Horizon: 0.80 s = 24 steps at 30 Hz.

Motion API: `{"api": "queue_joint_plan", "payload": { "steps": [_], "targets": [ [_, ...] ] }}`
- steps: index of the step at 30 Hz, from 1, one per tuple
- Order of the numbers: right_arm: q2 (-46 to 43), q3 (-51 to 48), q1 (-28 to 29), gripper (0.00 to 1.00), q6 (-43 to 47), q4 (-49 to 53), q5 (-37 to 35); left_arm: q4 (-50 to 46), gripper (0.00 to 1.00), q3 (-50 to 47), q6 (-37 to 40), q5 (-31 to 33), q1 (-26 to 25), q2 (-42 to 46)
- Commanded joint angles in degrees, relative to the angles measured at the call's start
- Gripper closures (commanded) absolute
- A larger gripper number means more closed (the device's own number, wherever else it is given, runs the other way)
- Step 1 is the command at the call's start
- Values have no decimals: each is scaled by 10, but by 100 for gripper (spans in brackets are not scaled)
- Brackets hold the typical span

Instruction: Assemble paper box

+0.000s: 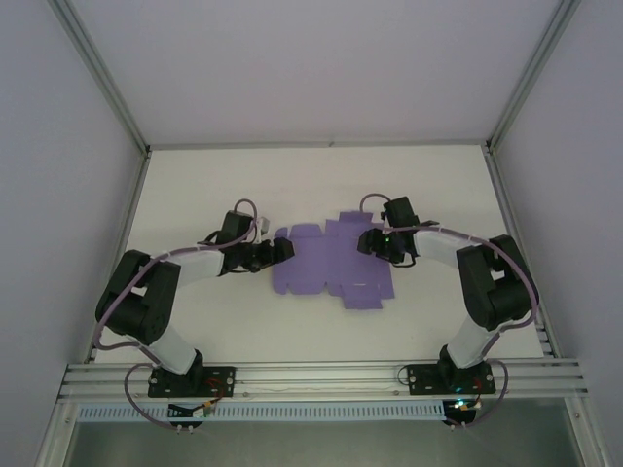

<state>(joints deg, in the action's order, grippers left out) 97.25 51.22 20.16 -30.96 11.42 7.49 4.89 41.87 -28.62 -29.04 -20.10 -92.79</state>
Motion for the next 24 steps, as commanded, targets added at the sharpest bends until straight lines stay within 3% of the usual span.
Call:
{"api": "queue_joint_plan", "payload": {
  "steps": [1, 5, 7, 12, 15, 24],
  "targets": [
    [42, -16, -8, 41, -11, 42, -27, 41, 20, 6, -17, -50, -8, -14],
    [43, -20, -12, 39, -3, 34, -16, 97, 27, -5, -40, -69, -8, -19],
    [45, -19, -12, 39, 1, 31, -14, 132, 35, -15, -54, -73, -8, -13],
    [34, -18, -17, 38, 13, 28, -10, 150, 82, -18, -59, -64, -8, 10],
    [4, -20, -28, 36, 22, 28, -8, 131, 99, -12, -48, -57, -8, 25],
    [-181, -36, -67, 17, 101, 53, 38, 157, 100, 10, -43, -100, -6, 112]
  ]
}}
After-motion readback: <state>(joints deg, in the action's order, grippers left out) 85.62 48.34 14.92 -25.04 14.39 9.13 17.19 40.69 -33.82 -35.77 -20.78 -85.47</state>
